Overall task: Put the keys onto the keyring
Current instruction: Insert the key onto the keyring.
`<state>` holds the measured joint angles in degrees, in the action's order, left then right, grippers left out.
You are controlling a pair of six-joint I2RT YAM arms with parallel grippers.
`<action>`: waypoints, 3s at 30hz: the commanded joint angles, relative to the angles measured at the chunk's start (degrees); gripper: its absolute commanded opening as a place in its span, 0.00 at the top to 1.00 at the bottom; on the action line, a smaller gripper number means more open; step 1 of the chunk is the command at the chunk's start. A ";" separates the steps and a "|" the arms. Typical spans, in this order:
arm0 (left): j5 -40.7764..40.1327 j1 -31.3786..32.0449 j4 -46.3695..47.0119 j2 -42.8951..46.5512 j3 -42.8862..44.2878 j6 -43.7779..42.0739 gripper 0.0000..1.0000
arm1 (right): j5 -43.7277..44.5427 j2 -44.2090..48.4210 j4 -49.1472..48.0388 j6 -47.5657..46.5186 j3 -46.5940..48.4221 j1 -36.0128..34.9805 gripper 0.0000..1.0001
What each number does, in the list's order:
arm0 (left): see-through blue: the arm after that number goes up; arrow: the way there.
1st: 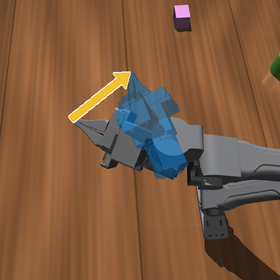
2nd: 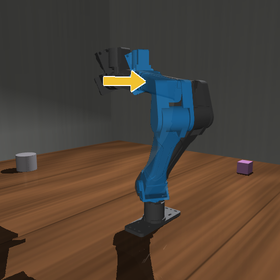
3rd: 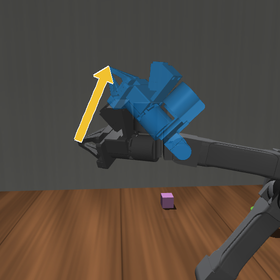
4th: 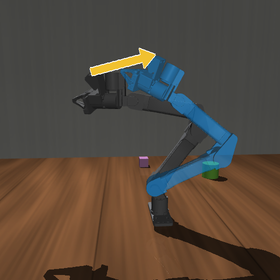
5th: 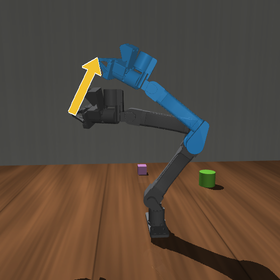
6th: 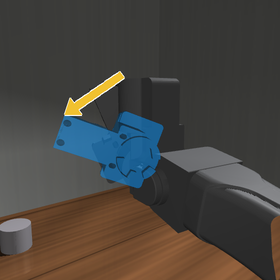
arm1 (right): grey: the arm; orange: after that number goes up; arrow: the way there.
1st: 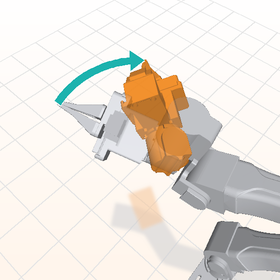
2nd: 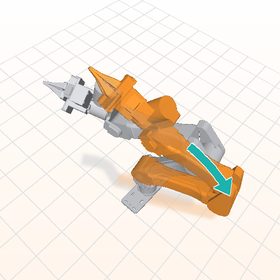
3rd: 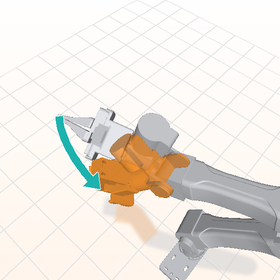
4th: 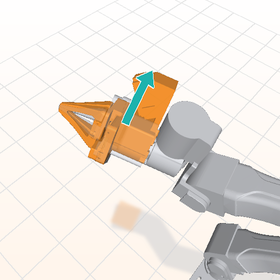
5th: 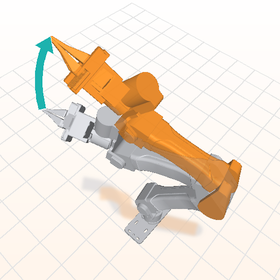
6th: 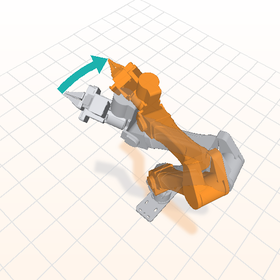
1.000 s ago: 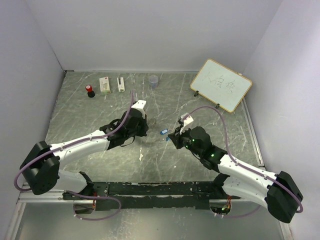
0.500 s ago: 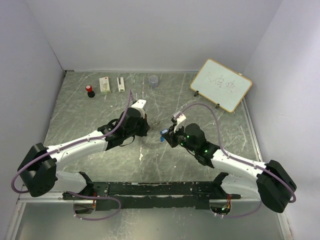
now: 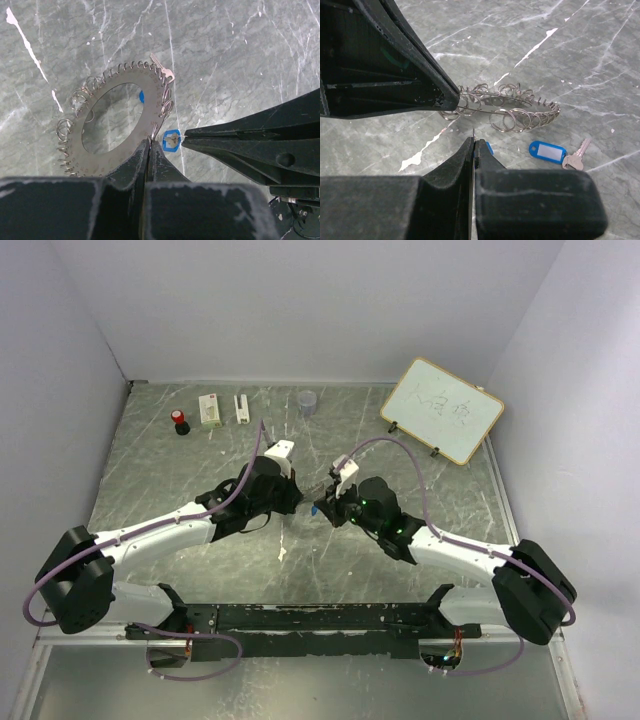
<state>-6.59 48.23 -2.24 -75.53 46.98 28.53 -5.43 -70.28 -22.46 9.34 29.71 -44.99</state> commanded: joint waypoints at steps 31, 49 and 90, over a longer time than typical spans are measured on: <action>3.86 0.53 4.79 1.55 -1.70 -1.11 0.93 | -0.45 -5.30 -0.30 -3.46 4.39 0.08 1.00; 4.04 0.51 4.94 0.78 -1.61 -1.03 0.93 | -2.47 -4.88 -0.74 -3.28 4.65 -0.08 1.00; 2.32 0.48 7.22 -0.40 -2.27 -0.02 0.93 | -9.41 -2.74 0.34 2.34 4.56 -0.29 1.00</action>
<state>-3.81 48.23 1.08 -76.51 45.15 27.90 -12.95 -75.02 -21.50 9.91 33.17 -45.06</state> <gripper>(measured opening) 0.075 0.008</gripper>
